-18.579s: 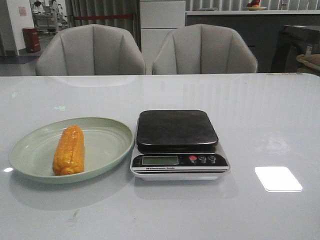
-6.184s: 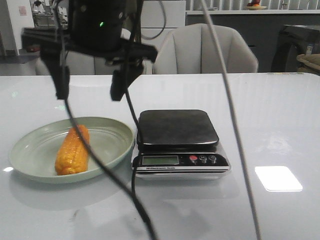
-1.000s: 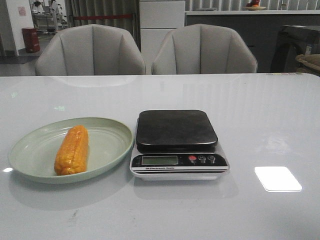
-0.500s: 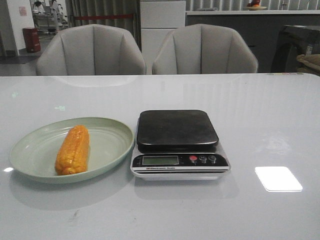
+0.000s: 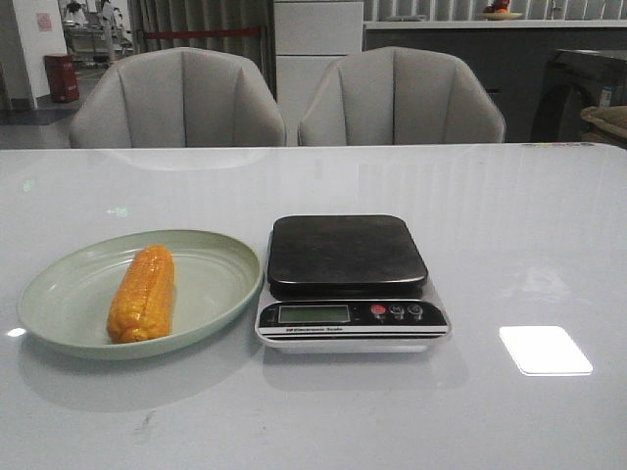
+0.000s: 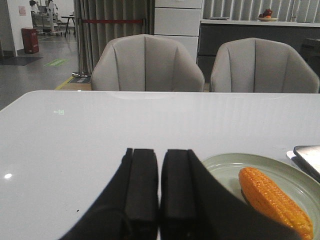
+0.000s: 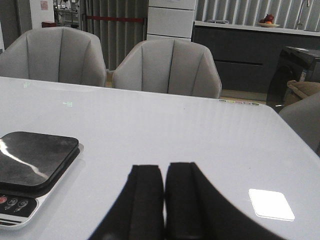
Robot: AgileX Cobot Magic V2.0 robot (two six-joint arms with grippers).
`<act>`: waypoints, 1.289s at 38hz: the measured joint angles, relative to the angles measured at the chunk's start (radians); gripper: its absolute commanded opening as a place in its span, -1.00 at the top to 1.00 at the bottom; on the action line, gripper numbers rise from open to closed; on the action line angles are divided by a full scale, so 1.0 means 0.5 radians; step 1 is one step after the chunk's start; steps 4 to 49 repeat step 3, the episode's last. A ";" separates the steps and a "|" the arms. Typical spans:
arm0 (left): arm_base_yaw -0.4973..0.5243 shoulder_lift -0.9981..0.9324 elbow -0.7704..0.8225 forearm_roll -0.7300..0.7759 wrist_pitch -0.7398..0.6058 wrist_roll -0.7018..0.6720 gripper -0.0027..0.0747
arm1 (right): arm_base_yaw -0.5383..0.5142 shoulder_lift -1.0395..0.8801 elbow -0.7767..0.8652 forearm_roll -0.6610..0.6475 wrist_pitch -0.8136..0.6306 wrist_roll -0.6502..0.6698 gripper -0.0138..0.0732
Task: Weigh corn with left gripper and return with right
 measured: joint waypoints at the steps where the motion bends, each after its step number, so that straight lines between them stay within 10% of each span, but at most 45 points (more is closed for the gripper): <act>1: 0.000 0.000 0.000 0.000 0.000 0.000 0.64 | 0.000 0.000 0.000 0.000 0.000 0.000 0.24; 49: 0.000 0.000 0.000 0.000 0.000 0.000 0.64 | 0.000 0.000 0.000 0.000 0.000 0.000 0.24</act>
